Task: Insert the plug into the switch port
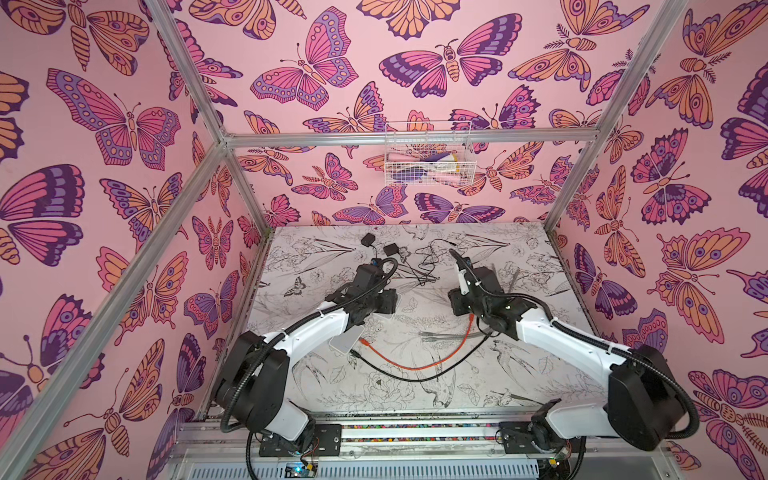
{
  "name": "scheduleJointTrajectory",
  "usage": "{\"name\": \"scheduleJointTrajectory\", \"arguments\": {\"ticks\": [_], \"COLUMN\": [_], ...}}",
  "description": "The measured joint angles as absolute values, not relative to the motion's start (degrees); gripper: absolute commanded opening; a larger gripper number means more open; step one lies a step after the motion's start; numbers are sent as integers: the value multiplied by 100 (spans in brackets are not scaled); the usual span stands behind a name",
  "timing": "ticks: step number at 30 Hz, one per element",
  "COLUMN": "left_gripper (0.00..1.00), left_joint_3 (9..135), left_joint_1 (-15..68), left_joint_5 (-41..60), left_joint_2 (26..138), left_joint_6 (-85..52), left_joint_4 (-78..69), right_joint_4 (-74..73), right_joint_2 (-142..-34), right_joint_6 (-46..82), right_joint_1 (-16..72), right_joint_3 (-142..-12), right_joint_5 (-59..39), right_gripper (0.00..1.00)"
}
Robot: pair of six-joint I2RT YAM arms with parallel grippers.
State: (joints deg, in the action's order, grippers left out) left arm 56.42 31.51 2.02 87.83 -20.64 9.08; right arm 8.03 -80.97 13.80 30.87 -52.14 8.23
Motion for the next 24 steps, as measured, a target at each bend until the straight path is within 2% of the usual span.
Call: {"name": "scheduleJointTrajectory", "arguments": {"ticks": [4, 10, 15, 24], "left_gripper": [67, 68, 71, 74], "left_joint_3": [5994, 7415, 8604, 11179], "left_joint_1": [3151, 3151, 3190, 3406], "left_joint_5": [405, 814, 1033, 917], "left_joint_2": [9021, 10186, 11347, 13450], "left_joint_6": [-1966, -1691, -1428, -1002], "left_joint_4": [906, 978, 1190, 1844], "right_joint_4": [989, 1205, 1275, 1131], "right_joint_2": [-8945, -9741, -9572, -8508], "right_joint_6": [1393, 1503, 1612, 1763], "right_joint_1": [2541, 2410, 2257, 1632], "right_joint_3": [-6045, -6761, -6622, -5826], "right_joint_5": [508, 191, 222, 250], "right_gripper": [42, 40, 41, 41]}}
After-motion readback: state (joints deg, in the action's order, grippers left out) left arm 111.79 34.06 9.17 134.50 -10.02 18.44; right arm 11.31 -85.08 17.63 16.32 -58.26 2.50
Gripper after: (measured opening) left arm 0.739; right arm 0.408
